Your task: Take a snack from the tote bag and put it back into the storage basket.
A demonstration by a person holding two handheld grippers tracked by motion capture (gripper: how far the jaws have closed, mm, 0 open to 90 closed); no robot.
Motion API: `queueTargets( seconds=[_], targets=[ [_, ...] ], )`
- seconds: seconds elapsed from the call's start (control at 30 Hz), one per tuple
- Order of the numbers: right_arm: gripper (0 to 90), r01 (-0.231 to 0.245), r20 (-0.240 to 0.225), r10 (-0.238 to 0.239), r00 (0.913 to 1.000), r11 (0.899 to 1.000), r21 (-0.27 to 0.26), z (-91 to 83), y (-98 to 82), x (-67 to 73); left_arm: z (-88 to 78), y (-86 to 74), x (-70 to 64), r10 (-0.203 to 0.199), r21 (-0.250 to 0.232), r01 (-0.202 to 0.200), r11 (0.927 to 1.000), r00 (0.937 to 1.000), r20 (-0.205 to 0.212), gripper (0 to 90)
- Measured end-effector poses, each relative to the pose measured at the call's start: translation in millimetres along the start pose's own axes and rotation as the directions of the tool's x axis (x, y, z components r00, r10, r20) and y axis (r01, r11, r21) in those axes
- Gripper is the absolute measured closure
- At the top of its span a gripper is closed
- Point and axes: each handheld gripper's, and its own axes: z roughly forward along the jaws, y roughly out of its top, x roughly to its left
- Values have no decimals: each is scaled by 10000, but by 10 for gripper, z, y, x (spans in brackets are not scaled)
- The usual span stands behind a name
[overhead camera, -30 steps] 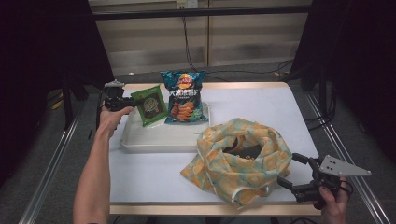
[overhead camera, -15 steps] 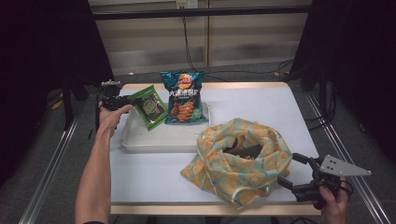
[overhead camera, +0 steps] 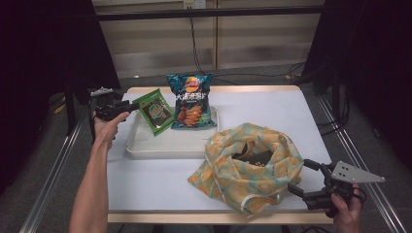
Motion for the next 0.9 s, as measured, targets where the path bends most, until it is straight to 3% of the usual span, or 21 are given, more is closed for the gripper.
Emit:
queueTargets(
  seconds=[0.13,0.27,0.3,0.43,0.53,0.63,0.8,0.87,0.9],
  targets=[
    [0,119,-73,-119,9999,9999,30,3,-1,-1,-90,-24,-20,85,-196,-81,9998,9997,248,535],
    [0,80,-12,-80,10000,10000,29,7,-1,0,-128,-54,-92,328,70,-337,9994,9949,959,692],
    [0,74,3,-74,10000,10000,52,4,-1,0,-121,-64,-118,494,154,-511,9986,9941,970,738],
    [0,76,-42,-76,10000,10000,33,14,4,1,-39,-132,-258,902,790,-1055,9913,9799,1777,895],
    [0,30,8,-30,10000,10000,82,15,5,1,41,-159,-356,1111,1050,-1387,9848,9660,2335,900],
    [0,54,30,-54,10000,10000,51,15,5,6,115,-168,-403,1126,1413,-1504,9785,9629,2453,900],
    [0,114,-9,-114,9999,9999,100,16,3,-3,248,-200,-465,1347,2249,-1933,9550,9584,2517,900],
    [0,73,-19,-73,10000,9999,117,20,3,-7,307,-230,-508,1589,2734,-2272,9347,9550,2505,900],
    [0,117,-37,-116,9999,9999,121,21,3,-11,333,-243,-528,1776,2887,-2522,9236,9489,2608,900]
  ],
)
